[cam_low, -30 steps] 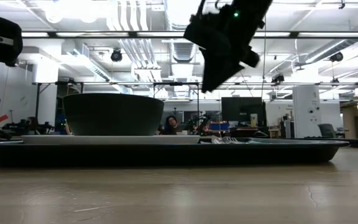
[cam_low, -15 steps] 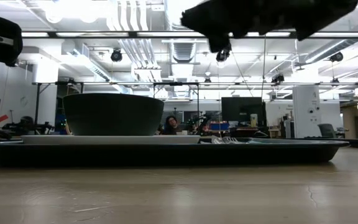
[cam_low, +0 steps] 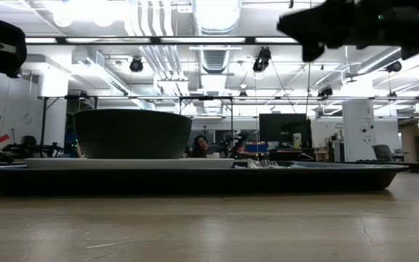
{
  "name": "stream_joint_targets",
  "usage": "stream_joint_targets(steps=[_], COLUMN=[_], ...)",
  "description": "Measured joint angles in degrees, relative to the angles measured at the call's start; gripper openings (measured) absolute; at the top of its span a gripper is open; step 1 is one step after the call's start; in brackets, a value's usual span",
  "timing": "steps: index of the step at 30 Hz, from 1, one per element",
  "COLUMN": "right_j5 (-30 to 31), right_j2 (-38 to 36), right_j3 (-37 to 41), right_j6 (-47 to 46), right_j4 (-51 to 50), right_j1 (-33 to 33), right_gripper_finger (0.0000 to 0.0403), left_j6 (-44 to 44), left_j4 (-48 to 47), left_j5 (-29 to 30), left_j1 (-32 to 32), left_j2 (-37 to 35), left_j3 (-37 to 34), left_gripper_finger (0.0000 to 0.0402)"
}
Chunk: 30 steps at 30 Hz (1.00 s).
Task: Set up tray
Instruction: Return to Home Position
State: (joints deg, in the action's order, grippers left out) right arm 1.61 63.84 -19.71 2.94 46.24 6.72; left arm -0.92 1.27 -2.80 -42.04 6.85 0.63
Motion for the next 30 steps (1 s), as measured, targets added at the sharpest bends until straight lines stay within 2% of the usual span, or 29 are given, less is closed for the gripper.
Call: stream_joint_targets(steps=[7, 15, 21, 30], right_j5=[7.80, 7.79, 11.43, 12.22], right_j2=[-9.38, -19.40, -26.60, -35.24], right_j3=[7.08, 13.48, 17.34, 19.20], right_j6=[1.04, 2.38, 0.80, 1.02], right_j4=[-0.18, -0.14, -2.25, -12.80], right_j1=[0.00, 0.07, -0.03, -0.02], right_gripper_finger=[0.0070, 0.0074, 0.0082, 0.0084], left_j6=[-0.01, -0.01, 0.00, 0.01], left_j4=[0.01, -0.01, 0.00, 0.01], left_j5=[0.01, 0.01, 0.00, 0.01], left_j1=[0.00, 0.02, 0.01, 0.01], left_j2=[-0.02, 0.00, 0.00, 0.00], left_j3=[-0.01, -0.01, 0.00, -0.01], left_gripper_finger=[0.0018, 0.0018, 0.0018, 0.0018])
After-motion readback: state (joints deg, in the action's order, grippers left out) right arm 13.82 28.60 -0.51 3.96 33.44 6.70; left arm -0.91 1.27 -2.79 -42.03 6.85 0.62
